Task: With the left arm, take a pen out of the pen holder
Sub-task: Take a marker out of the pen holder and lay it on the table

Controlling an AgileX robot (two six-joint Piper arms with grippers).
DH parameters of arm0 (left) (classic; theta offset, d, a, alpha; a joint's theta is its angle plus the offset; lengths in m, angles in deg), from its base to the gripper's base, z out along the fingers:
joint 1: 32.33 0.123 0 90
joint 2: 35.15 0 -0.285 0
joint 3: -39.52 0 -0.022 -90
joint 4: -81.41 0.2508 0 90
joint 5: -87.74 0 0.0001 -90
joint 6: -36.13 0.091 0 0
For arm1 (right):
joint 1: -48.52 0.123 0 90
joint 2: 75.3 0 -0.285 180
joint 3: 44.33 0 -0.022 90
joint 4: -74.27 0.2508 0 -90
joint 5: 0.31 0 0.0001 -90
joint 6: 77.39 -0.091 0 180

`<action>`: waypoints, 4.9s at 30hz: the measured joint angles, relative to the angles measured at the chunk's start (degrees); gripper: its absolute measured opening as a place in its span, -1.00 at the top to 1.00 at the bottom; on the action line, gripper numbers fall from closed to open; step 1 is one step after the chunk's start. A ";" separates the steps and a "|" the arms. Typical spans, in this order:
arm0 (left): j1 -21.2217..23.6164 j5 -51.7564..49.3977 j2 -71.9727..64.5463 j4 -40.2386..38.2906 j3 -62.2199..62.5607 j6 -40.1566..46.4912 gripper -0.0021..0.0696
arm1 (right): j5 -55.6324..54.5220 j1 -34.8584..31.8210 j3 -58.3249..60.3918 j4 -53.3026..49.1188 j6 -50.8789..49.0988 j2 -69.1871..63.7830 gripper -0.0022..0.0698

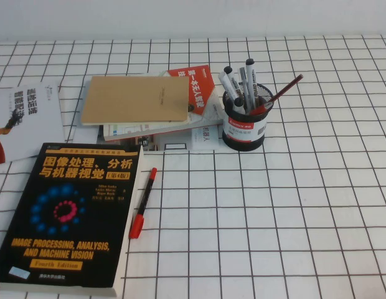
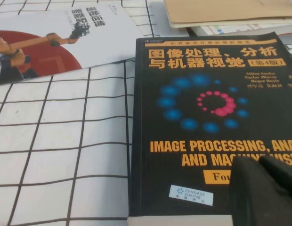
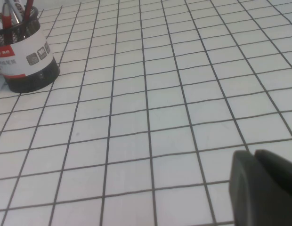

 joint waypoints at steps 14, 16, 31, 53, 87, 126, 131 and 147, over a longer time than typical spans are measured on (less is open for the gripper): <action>0.00 0.00 0.00 0.00 0.00 0.00 0.95 | 0.00 0.00 0.00 0.00 0.00 0.00 0.98; 0.00 0.00 0.00 0.00 0.00 0.00 0.95 | 0.00 0.00 0.00 0.00 0.00 0.00 0.99; 0.00 0.00 0.00 0.00 0.00 0.00 0.95 | 0.00 0.00 0.00 0.00 0.00 0.00 0.99; 0.00 21.51 0.00 -46.65 -0.03 -7.37 0.95 | 0.00 0.00 0.00 0.00 0.00 0.00 0.98; -9.72 -6.44 -68.34 -75.51 49.47 83.71 0.95 | 0.00 0.00 0.00 0.00 0.00 0.00 0.98; -21.40 -9.22 -112.90 -93.43 79.02 130.91 -0.26 | 0.00 0.00 0.00 0.00 0.00 0.00 0.98; -21.40 -10.33 -117.29 -93.53 83.86 128.81 -0.22 | 0.00 0.00 0.00 0.00 0.00 0.00 0.99; -21.40 -9.71 -120.17 -93.67 86.48 127.41 0.59 | 0.00 0.00 0.00 0.00 0.00 0.00 0.98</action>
